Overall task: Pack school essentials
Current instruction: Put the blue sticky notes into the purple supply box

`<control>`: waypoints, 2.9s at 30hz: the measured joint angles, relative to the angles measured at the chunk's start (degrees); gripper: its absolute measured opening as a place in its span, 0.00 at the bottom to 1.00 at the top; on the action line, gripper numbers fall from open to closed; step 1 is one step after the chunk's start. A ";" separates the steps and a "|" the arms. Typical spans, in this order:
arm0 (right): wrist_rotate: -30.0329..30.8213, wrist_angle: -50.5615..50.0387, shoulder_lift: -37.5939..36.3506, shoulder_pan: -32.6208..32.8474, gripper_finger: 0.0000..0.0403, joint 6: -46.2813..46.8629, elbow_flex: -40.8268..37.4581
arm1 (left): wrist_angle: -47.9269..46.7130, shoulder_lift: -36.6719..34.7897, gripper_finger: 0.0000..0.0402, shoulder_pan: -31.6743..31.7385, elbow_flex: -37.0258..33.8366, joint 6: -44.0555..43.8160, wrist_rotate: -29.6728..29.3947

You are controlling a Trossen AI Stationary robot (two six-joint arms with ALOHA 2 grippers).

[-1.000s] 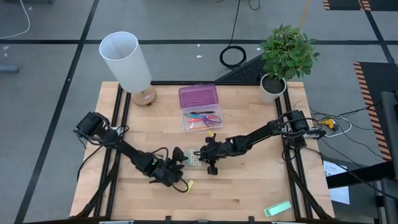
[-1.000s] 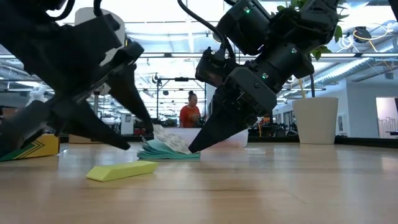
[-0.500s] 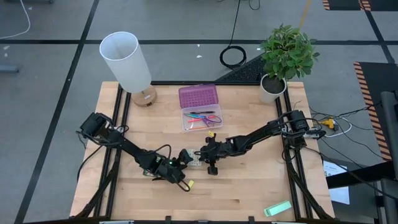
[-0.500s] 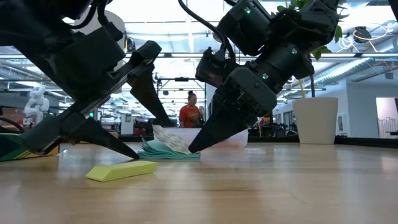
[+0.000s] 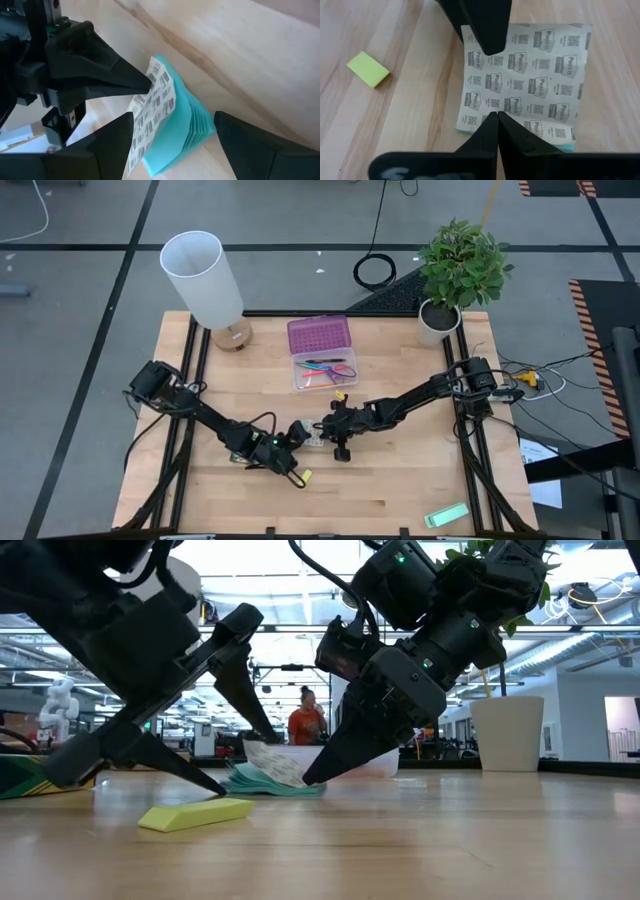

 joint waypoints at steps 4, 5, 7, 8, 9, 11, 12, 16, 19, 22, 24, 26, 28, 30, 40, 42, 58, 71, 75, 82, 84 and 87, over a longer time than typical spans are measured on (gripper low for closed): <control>0.01 0.00 0.00 0.01 0.00 0.00 0.00 | -0.02 0.00 0.71 0.64 -0.04 1.03 0.62; 0.00 0.00 0.00 0.01 0.00 0.00 0.00 | -0.06 -0.03 0.71 0.99 -0.04 0.97 1.39; 0.02 0.00 0.00 0.02 0.00 -0.02 0.02 | -0.24 -0.10 0.71 1.72 -0.04 0.93 2.99; 0.02 0.00 0.00 0.02 0.00 0.00 0.02 | -0.33 -0.12 0.71 2.06 -0.04 1.06 3.60; 0.02 0.00 0.00 0.02 0.00 0.00 0.02 | -0.40 -0.13 0.71 2.32 -0.04 1.35 3.84; 0.02 0.00 0.00 0.02 0.00 -0.02 0.02 | -0.39 -0.09 0.71 2.89 -0.04 1.70 4.11; 0.02 0.00 0.00 0.00 0.00 -0.02 0.02 | -0.39 -0.09 0.71 3.11 -0.06 1.95 4.20; 0.02 0.00 0.00 0.02 0.00 -0.02 0.02 | -0.13 -0.04 0.69 3.52 -0.07 2.80 4.32; 0.04 0.00 0.00 0.02 0.00 -0.04 0.02 | 0.32 0.06 0.62 3.56 -0.18 2.95 4.26; 0.04 0.00 0.00 0.02 0.00 -0.04 0.02 | 0.44 0.13 0.55 3.54 -0.22 2.93 4.13; 0.04 0.00 0.00 0.02 0.00 -0.02 0.02 | 0.42 0.13 0.50 3.52 -0.22 2.27 4.05; 0.02 0.00 0.00 0.00 0.00 -0.02 0.02 | 0.57 0.13 0.46 3.52 -0.22 1.20 3.79; 0.02 0.00 0.00 0.00 0.00 -0.02 0.02 | 1.47 0.15 0.44 3.37 -0.27 -0.08 3.36; 0.00 0.00 0.00 0.00 0.00 -0.02 0.02 | 2.29 0.17 0.44 2.98 -0.31 -0.88 2.73; -0.02 0.00 0.00 0.00 0.00 -0.02 0.04 | 3.31 0.17 0.62 2.37 -0.22 -2.05 0.02; -0.04 0.00 0.00 0.00 0.00 -0.02 0.04 | 3.58 0.20 0.61 1.89 -0.22 -1.65 -0.30; -0.07 0.00 0.00 -0.02 0.00 -0.02 0.04 | 4.28 0.17 0.29 0.78 -0.20 -3.19 0.50; -0.22 0.39 0.00 -0.02 0.00 0.00 0.04 | 5.10 -0.22 0.28 -0.47 -0.22 -7.56 0.92; -0.23 0.39 0.00 -0.02 0.00 0.00 0.04 | 5.14 -0.24 0.28 -0.46 -0.22 -8.05 0.94; -0.21 0.39 0.00 -0.02 0.00 0.00 0.04 | 5.97 -0.24 0.28 -0.60 -0.22 -8.47 1.18; -0.20 0.39 0.00 -0.01 0.00 0.00 0.03 | 6.09 -0.25 0.28 -0.85 -0.22 -8.46 1.18; -0.20 0.39 0.00 0.00 0.00 0.00 0.04 | 6.23 -0.26 0.28 -0.94 -0.22 -9.15 1.20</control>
